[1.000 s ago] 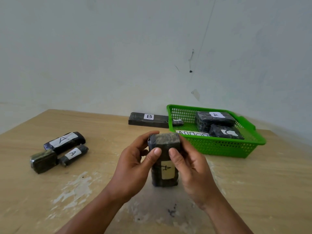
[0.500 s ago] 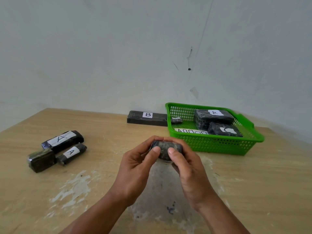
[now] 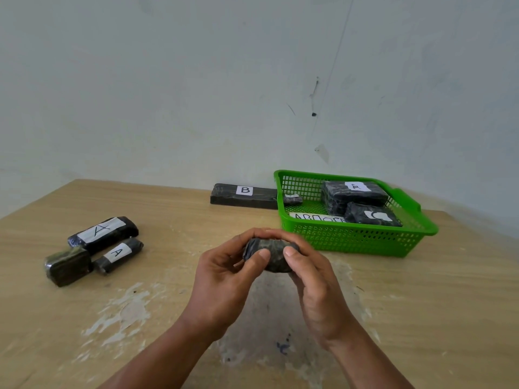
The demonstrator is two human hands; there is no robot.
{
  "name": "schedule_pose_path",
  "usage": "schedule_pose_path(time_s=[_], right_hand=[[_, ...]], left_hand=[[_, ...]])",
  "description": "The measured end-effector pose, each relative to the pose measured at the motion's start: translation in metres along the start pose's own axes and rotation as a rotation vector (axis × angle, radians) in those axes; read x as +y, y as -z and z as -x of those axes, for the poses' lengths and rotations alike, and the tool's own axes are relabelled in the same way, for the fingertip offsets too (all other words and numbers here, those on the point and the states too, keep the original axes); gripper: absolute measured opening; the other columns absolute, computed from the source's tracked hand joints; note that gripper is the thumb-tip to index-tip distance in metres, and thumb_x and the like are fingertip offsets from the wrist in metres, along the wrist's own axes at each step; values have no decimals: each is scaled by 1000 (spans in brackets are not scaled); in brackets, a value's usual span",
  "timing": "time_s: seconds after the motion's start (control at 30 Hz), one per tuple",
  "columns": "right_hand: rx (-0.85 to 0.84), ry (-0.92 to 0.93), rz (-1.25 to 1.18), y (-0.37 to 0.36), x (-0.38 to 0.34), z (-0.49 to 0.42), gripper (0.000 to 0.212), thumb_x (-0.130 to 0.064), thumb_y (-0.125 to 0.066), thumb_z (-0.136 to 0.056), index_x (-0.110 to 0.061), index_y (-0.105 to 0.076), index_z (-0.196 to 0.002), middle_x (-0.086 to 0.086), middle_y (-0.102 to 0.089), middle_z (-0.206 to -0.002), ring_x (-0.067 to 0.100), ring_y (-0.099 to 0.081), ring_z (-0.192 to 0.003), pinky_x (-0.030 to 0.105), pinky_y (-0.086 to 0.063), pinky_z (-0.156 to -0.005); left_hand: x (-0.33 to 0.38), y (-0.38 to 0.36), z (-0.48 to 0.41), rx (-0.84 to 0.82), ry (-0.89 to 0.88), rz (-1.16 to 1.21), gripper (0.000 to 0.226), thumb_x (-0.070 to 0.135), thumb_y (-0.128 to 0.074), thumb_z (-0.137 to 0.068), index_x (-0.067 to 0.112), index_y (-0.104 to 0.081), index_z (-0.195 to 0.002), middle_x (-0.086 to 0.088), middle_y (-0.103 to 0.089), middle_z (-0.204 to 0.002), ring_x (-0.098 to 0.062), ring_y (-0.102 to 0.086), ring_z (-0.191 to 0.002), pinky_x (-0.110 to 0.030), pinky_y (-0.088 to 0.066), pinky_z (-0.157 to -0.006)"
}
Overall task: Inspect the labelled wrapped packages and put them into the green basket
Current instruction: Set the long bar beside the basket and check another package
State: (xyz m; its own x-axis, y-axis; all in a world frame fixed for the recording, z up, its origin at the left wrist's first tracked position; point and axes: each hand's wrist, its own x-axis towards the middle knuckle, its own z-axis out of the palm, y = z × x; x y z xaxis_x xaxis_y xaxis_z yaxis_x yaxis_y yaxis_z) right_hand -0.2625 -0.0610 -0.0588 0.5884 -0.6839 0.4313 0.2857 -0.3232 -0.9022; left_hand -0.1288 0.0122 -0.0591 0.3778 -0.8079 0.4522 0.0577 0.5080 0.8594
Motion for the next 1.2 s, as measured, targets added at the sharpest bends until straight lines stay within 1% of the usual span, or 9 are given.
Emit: schedule_pose_path(time_s=[0.27,0.4,0.6,0.67,0.77,0.9,0.97,1.07,1.2], right_hand=[[-82,111,156,-1,5,4,55,-18,-69,-92,-12,-57,-145,6,-54,-148,28,-47,-145,51,-42,-119],[-6,144,208,-4,7,2,54,-36,-77,-91,-22,-63,-141,-2,-59,-140,26,-55,-138,43,-50,-113],[24,211,368,1,6,1,40,-48,-74,-91,-30,-71,-127,-3,-61,-125,24,-61,-123,42,-56,-101],[56,217,379,-1,6,0,40,-53,-77,-87,-27,-69,-116,-3,-57,-135,22,-56,-134,42,-51,-108],[3,186,345,-7,6,3,49,-43,-84,-82,-18,-56,-113,-7,-58,-138,22,-58,-132,46,-50,-108],[82,177,391,-13,4,2,76,-45,-88,-77,-33,-46,-140,-17,-66,-121,16,-66,-115,29,-55,-90],[119,180,324,-10,3,0,74,-41,-87,-81,-39,-48,-144,-8,-68,-125,19,-69,-115,28,-57,-94],[118,150,275,-4,0,-3,51,-46,-69,-92,-36,-57,-140,3,-66,-133,24,-66,-122,46,-55,-102],[83,128,258,4,-1,-4,43,-40,-54,-94,-27,-66,-133,3,-68,-130,26,-64,-121,41,-54,-99]], left_hand=[[-1,18,-9,63,-39,90,31,29,-69,-77,14,-73,-105,-29,-51,-127,-33,-58,-123,-45,-53,-97],[-1,18,-12,105,10,154,46,33,-72,-78,6,-58,-112,-36,-54,-124,-33,-62,-109,-49,-52,-94],[6,14,-12,177,113,232,23,34,-55,-93,12,-57,-99,-31,-67,-121,-39,-66,-115,-65,-49,-101],[10,13,-13,166,129,228,33,38,-52,-94,8,-64,-98,-34,-65,-114,-38,-65,-104,-62,-52,-95],[12,13,-14,116,123,173,53,53,-45,-98,12,-79,-93,-18,-75,-94,-29,-73,-87,-37,-62,-72],[12,15,-12,29,150,147,74,79,-53,-82,20,-71,-124,-17,-73,-113,-36,-73,-108,-45,-62,-85],[10,12,-8,-33,139,110,58,63,-60,-90,23,-62,-133,-20,-71,-119,-36,-71,-111,-47,-60,-89],[10,7,-6,-31,87,7,31,32,-58,-103,19,-66,-129,-15,-73,-115,-29,-73,-106,-35,-61,-85],[13,6,-6,-15,121,20,37,23,-52,-96,11,-67,-128,-13,-77,-106,-25,-79,-85,-30,-63,-69]])
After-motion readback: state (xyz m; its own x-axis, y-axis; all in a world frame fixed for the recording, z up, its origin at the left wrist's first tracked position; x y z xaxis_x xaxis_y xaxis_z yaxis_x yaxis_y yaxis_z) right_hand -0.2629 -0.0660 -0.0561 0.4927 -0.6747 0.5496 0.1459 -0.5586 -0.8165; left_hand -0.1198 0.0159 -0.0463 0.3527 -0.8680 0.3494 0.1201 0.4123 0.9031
